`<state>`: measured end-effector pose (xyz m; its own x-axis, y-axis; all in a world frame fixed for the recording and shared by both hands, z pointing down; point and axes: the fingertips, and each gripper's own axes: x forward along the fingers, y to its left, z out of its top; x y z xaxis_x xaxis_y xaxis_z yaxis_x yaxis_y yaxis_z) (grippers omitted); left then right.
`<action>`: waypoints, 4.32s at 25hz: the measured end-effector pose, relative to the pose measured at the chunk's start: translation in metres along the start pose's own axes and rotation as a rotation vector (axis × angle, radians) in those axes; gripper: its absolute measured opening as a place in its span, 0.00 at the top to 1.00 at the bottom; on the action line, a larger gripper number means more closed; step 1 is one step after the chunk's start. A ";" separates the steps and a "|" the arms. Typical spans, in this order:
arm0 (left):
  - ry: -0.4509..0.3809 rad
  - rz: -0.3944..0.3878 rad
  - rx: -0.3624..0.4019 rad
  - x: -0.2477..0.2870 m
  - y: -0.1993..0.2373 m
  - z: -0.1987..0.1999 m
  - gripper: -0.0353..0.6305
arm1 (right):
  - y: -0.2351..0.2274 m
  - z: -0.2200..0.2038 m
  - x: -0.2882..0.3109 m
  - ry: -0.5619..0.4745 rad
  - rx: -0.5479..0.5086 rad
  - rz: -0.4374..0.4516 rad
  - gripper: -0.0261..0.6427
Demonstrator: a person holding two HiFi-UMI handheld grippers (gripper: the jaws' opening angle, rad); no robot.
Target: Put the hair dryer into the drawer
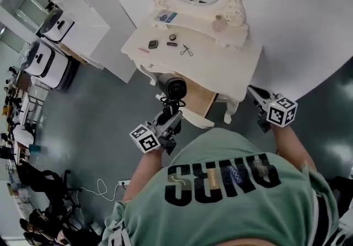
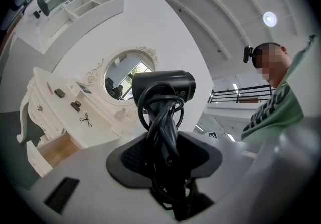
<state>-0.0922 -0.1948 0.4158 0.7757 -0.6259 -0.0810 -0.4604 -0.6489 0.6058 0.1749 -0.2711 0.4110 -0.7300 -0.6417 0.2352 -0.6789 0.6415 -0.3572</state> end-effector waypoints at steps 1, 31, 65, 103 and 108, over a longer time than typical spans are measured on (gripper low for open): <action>0.005 0.012 -0.001 0.003 0.001 -0.001 0.68 | -0.004 0.000 0.002 0.003 0.005 0.006 0.97; 0.871 -0.070 0.580 0.018 0.223 -0.013 0.68 | -0.020 -0.070 0.131 0.107 -0.055 -0.039 0.97; 1.438 -0.398 0.828 0.059 0.349 -0.231 0.69 | -0.082 -0.179 0.144 0.138 0.084 -0.076 0.97; 1.089 -0.152 0.815 0.074 0.331 -0.146 0.53 | -0.063 -0.152 0.138 0.148 0.047 -0.070 0.97; 0.832 -0.062 0.698 0.081 0.285 -0.081 0.53 | -0.047 -0.124 0.142 0.144 0.021 -0.063 0.97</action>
<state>-0.1259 -0.3951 0.6460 0.7346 -0.2648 0.6247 -0.3503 -0.9365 0.0149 0.0936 -0.3403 0.5733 -0.6909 -0.6125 0.3841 -0.7229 0.5919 -0.3565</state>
